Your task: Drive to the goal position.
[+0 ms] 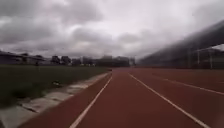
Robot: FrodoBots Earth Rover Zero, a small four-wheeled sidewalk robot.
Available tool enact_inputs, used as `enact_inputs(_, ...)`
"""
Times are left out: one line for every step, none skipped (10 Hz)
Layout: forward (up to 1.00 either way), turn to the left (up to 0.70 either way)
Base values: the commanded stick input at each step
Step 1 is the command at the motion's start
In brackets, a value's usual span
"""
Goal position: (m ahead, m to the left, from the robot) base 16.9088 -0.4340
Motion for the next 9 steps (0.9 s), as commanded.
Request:
enact_inputs(0.70,-0.35)
enact_inputs(0.70,-0.35)
enact_inputs(0.70,-0.35)
enact_inputs(0.70,-0.35)
enact_inputs(0.70,-0.35)
enact_inputs(0.70,-0.35)
enact_inputs(0.70,-0.35)
enact_inputs(0.70,-0.35)
enact_inputs(0.70,-0.32)
